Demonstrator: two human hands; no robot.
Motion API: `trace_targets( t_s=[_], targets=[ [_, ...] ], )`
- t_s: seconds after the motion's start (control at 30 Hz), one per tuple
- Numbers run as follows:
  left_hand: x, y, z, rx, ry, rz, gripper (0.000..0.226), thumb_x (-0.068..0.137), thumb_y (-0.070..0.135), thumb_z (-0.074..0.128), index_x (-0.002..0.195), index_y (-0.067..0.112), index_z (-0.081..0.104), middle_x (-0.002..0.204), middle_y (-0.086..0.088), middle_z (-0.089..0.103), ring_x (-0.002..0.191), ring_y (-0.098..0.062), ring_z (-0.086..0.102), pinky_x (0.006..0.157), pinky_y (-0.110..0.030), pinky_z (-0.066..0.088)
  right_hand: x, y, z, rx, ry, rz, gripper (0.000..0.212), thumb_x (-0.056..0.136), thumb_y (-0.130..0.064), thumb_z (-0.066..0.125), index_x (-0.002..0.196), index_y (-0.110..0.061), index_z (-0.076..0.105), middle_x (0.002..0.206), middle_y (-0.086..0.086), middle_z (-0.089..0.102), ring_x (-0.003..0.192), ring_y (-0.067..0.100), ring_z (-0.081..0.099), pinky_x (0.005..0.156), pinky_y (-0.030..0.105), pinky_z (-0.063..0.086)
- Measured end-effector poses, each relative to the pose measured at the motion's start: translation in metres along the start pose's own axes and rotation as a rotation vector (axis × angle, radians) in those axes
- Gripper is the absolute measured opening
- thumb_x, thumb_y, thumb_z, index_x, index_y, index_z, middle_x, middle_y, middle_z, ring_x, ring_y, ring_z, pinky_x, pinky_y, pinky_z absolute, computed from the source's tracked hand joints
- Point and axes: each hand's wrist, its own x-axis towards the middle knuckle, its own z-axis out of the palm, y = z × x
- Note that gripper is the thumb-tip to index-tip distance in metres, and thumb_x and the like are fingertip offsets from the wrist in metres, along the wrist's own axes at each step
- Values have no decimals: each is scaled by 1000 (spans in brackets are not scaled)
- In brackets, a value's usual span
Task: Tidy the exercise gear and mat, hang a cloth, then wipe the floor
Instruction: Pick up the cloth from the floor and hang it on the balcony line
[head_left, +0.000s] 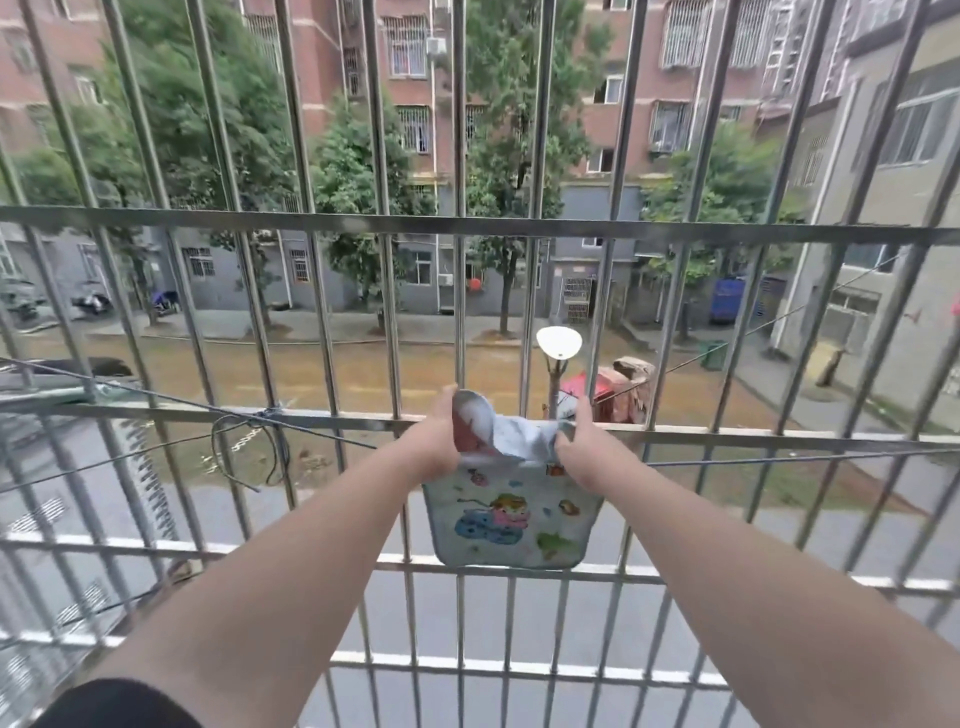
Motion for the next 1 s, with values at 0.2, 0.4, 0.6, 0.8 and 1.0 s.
trace_targets(
  t_s=[0.2,0.4,0.6,0.8,1.0],
  targets=[
    [-16,-16,15,50,-24,135,71,99,23,42,154,32,0,125,10,58,83,-18,64,76,-32,50,-13,24,9,-247,42,-83,65,100,-46,25,156,-21,2,112,14,69,98,32,65,80,43,50],
    [-32,-33,14,212,-29,334,36,97,28,52,132,32,44,122,3,65,95,-15,58,84,-30,49,-30,58,2,-373,-89,-436,38,96,-47,44,134,-40,43,104,-10,70,96,20,66,75,32,48],
    [-32,-49,6,397,88,248,13,99,23,42,109,29,47,82,1,59,70,-20,56,59,-36,48,-32,69,-1,-250,-28,-453,24,93,-18,51,116,-23,51,110,1,66,97,29,63,75,29,41],
    [-28,-64,7,359,98,265,13,99,29,49,105,28,61,94,4,66,83,-19,60,74,-35,51,-31,74,-15,-255,46,-464,11,95,-27,54,102,-27,63,98,-4,71,92,23,65,77,36,51],
    [-34,-57,6,584,203,299,24,101,26,42,107,35,64,104,12,65,99,-19,58,87,-40,47,-36,80,-12,-381,39,-471,31,99,-25,42,119,-37,63,115,-8,67,103,23,57,87,40,48]
  ],
)
